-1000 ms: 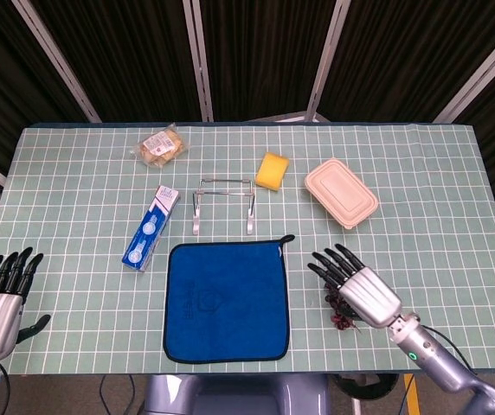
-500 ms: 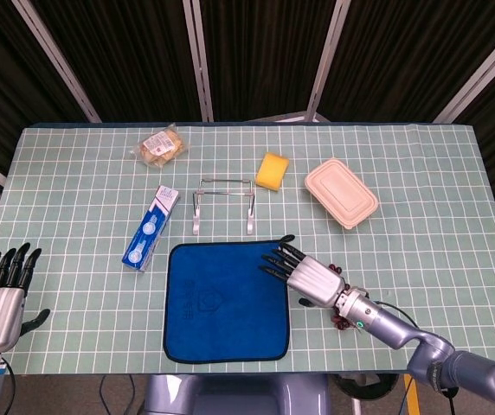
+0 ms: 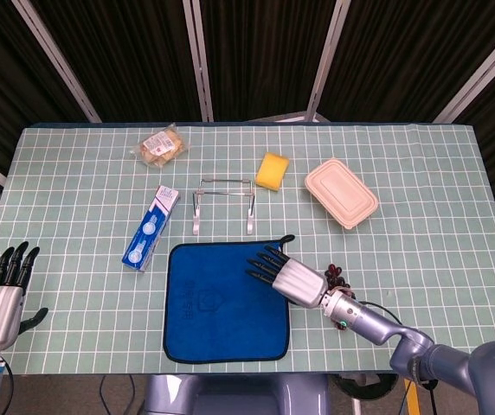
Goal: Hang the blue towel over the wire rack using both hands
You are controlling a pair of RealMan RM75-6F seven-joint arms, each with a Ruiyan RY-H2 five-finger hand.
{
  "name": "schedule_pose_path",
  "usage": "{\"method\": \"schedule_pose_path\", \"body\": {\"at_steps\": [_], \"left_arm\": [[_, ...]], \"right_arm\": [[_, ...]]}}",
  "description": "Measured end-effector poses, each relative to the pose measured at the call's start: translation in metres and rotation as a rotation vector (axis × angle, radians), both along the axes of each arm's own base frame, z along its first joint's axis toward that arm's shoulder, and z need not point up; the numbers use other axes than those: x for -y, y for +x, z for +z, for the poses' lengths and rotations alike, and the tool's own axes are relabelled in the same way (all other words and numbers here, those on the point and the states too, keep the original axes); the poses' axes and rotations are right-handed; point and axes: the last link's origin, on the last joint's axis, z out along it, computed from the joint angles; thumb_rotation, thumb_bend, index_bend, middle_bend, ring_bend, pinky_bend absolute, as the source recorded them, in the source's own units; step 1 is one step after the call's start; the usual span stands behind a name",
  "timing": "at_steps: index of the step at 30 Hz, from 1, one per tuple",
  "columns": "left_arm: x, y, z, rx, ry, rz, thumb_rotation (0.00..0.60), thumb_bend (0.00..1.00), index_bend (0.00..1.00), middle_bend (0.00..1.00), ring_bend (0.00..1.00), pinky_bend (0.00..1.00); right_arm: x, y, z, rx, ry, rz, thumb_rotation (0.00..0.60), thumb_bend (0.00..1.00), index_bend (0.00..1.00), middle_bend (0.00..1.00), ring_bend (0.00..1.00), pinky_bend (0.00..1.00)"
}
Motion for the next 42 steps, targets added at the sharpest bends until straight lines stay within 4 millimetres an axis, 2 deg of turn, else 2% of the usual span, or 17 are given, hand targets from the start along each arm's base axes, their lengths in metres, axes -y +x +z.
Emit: {"method": "schedule_pose_path", "body": {"at_steps": [7, 14, 19, 27, 34, 39, 42], "left_arm": [[-0.001, 0.000, 0.000, 0.004, -0.002, 0.003, 0.600, 0.05, 0.00, 0.00, 0.00, 0.00], [-0.003, -0.001, -0.001, 0.003, -0.006, 0.009, 0.600, 0.05, 0.00, 0.00, 0.00, 0.00], [-0.003, 0.000, -0.002, 0.002, -0.009, 0.005, 0.600, 0.05, 0.00, 0.00, 0.00, 0.00], [-0.003, 0.000, -0.003, 0.003, -0.011, 0.008, 0.600, 0.05, 0.00, 0.00, 0.00, 0.00], [-0.004, -0.001, -0.002, 0.006, -0.009, 0.014, 0.600, 0.05, 0.00, 0.00, 0.00, 0.00], [-0.004, -0.001, -0.002, 0.007, -0.010, 0.013, 0.600, 0.05, 0.00, 0.00, 0.00, 0.00], [-0.005, -0.001, -0.002, 0.008, -0.010, 0.014, 0.600, 0.05, 0.00, 0.00, 0.00, 0.00]], "right_arm": [[0.003, -0.003, -0.002, -0.058, -0.033, 0.074, 0.600, 0.00, 0.00, 0.00, 0.00, 0.00], [0.003, -0.007, 0.005, -0.044, -0.026, 0.074, 0.600, 0.00, 0.00, 0.00, 0.00, 0.00], [0.002, -0.008, 0.002, -0.049, -0.019, 0.065, 0.600, 0.00, 0.00, 0.00, 0.00, 0.00], [-0.001, 0.000, -0.012, -0.024, 0.004, 0.059, 0.600, 0.00, 0.00, 0.00, 0.00, 0.00], [-0.001, 0.012, -0.016, 0.026, 0.007, 0.061, 0.600, 0.00, 0.00, 0.00, 0.00, 0.00], [-0.002, 0.013, -0.016, 0.036, 0.021, 0.058, 0.600, 0.01, 0.08, 0.00, 0.00, 0.00], [-0.003, 0.013, -0.017, 0.045, 0.039, 0.052, 0.600, 0.12, 0.17, 0.00, 0.00, 0.00]]}}
